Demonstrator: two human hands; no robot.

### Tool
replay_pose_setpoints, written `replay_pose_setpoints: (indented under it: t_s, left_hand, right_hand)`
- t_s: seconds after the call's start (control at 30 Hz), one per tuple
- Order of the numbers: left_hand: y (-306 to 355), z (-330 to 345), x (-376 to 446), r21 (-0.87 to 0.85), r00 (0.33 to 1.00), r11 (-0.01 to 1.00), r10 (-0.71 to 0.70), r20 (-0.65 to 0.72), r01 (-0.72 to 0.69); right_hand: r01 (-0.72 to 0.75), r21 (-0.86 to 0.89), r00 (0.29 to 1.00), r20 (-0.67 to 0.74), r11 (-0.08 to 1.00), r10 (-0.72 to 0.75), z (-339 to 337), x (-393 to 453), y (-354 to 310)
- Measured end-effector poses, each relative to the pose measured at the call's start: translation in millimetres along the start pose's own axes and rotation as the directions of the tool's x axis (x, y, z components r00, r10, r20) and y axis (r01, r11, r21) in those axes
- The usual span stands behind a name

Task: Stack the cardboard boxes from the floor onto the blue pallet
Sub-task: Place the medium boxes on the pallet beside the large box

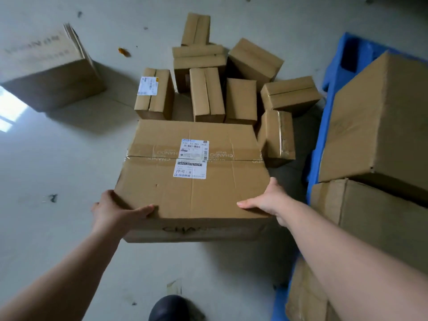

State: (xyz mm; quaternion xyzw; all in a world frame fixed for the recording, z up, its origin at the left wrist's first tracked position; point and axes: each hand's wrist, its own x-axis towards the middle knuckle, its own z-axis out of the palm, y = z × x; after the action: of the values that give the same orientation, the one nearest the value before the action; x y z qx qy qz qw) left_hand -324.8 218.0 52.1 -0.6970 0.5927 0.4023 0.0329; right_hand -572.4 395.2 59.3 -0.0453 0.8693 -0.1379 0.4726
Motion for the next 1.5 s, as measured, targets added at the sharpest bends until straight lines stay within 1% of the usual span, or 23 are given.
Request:
replay_pose_setpoints:
  t_s: [0.17,0.27,0.37,0.47,0.53,0.6,0.67,0.77,0.87,1.0,1.13,1.27,1.43,1.5]
  left_hand:
    - [52.1,-50.3,-36.7,0.056,0.998,0.997,0.042,0.044,-0.044]
    - [93.8,-78.5,-63.6,0.02,0.996,0.998,0.058,0.063,-0.06]
    - [140.8,-100.1,-99.0,-0.02,0.989,0.991,0.13,0.063,-0.129]
    - [191.0,-108.9,-141.3,0.015,0.975,0.977,0.211,0.074,-0.213]
    - [225.9,-103.8,-173.2,0.023,0.958,0.961,0.272,0.087,-0.275]
    - [260.1,-89.6,-206.8,-0.003,0.933,0.942,0.332,0.136,-0.335]
    - [291.6,-68.6,-240.5,0.009,0.904,0.918,0.39,0.173,-0.397]
    - [325.5,-28.9,-282.2,-0.013,0.859,0.887,0.452,0.242,-0.462]
    - [344.1,14.1,-320.7,-0.061,0.81,0.856,0.507,0.296,-0.514]
    - [358.2,73.6,-375.6,-0.072,0.796,0.862,0.493,0.351,-0.502]
    - [345.6,132.6,-430.0,-0.016,0.767,0.849,0.485,0.42,-0.528]
    - [308.3,188.4,-470.5,-0.007,0.749,0.865,0.44,0.495,-0.502]
    - [249.9,243.4,-513.7,0.105,0.746,0.856,0.374,0.551,-0.506]
    - [231.3,259.6,-528.5,0.127,0.742,0.846,0.371,0.558,-0.518]
  right_hand:
    - [-0.02,0.051,1.0,0.019,0.998,0.019,-45.5,-56.0,-13.0]
    - [0.015,0.05,1.0,-0.005,0.999,-0.015,-89.0,-89.4,-30.1]
    - [0.037,0.069,0.999,-0.042,0.997,-0.034,-139.8,-123.9,-38.5]
    - [0.034,0.111,0.996,-0.091,0.993,-0.024,-194.1,-160.2,-28.1]
    - [0.029,0.163,0.988,-0.154,0.986,-0.004,-231.0,-184.0,-10.6]
    - [0.024,0.223,0.974,-0.225,0.974,0.028,-267.6,-204.2,13.5]
    - [0.016,0.29,0.956,-0.285,0.957,0.07,-300.9,-222.3,43.2]
    - [0.006,0.397,0.93,-0.341,0.918,0.141,-339.1,-243.2,96.0]
    - [0.0,0.495,0.908,-0.365,0.869,0.208,-365.6,-258.7,155.0]
    - [-0.026,0.574,0.91,-0.326,0.818,0.257,-389.5,-275.7,236.8]
    - [-0.077,0.595,0.911,-0.284,0.8,0.3,-401.9,-288.5,318.1]
    - [-0.137,0.608,0.9,-0.253,0.782,0.354,-401.0,-297.5,393.8]
    - [-0.22,0.615,0.88,-0.209,0.757,0.426,-385.5,-304.6,478.4]
    - [-0.232,0.62,0.863,-0.225,0.75,0.453,-376.3,-306.0,507.1]
